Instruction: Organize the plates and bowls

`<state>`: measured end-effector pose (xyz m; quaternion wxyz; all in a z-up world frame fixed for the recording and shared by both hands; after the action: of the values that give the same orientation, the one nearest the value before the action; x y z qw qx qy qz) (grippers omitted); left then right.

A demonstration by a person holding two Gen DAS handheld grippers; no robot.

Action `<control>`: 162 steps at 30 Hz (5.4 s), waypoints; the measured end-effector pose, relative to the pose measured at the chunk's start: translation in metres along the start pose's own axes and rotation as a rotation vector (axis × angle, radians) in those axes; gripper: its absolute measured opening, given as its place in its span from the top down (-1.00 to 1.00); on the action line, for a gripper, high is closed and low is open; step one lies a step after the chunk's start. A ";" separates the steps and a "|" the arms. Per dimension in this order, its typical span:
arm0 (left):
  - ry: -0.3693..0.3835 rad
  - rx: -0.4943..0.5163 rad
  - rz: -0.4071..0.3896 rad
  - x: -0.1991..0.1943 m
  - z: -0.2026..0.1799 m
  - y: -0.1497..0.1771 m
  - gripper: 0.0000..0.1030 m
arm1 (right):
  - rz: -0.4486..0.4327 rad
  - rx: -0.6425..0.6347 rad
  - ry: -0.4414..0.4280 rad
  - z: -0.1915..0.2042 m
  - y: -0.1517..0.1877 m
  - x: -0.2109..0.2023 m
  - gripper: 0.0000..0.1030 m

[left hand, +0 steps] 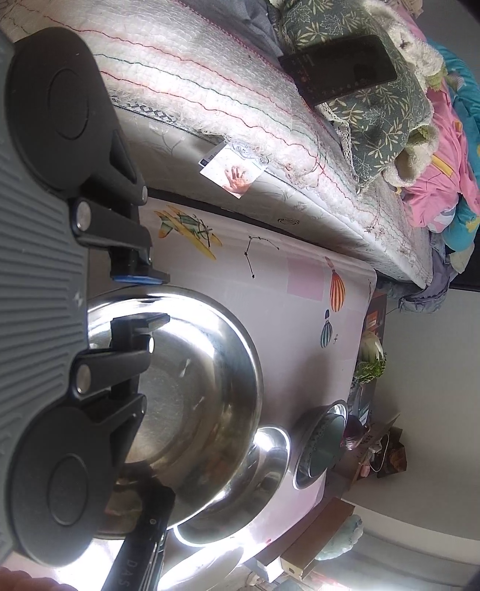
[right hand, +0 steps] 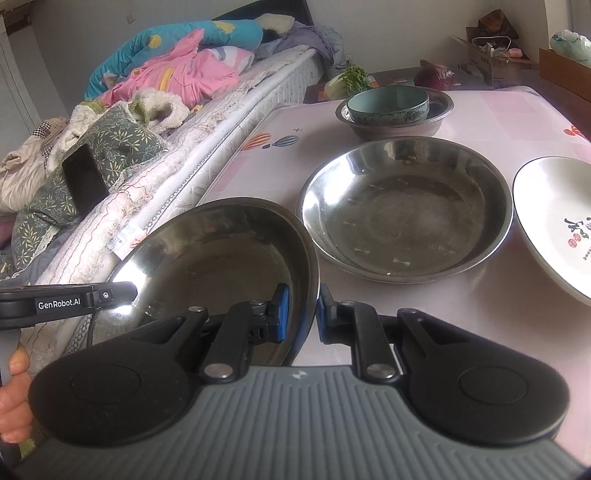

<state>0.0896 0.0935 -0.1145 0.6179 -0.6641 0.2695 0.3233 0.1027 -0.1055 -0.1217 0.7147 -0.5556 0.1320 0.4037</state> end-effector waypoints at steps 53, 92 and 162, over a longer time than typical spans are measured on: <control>0.130 0.158 -0.016 0.072 -0.150 -0.066 0.30 | -0.119 0.198 0.236 -0.162 -0.061 -0.019 0.40; 0.473 0.210 0.003 0.028 -0.322 0.049 -0.21 | -0.125 0.357 -0.016 -0.370 -0.048 -0.082 0.15; 0.303 0.275 0.080 0.007 -0.250 0.079 0.30 | -0.095 0.321 0.159 -0.228 0.069 -0.122 0.63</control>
<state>0.0589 -0.1626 -0.1642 0.6419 -0.6031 0.4272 0.2043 0.0342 -0.3598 -0.1704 0.7999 -0.4702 0.2242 0.2980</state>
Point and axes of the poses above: each gripper's, at about its wrist camera, not at the fingertips, and x roughly the way its jaws point, z to its left, y to its underside, the point moved 10 cm from there along x, roughly the way its jaws point, and after that the axes turned 4 degrees about -y, right-handed, at the moved point
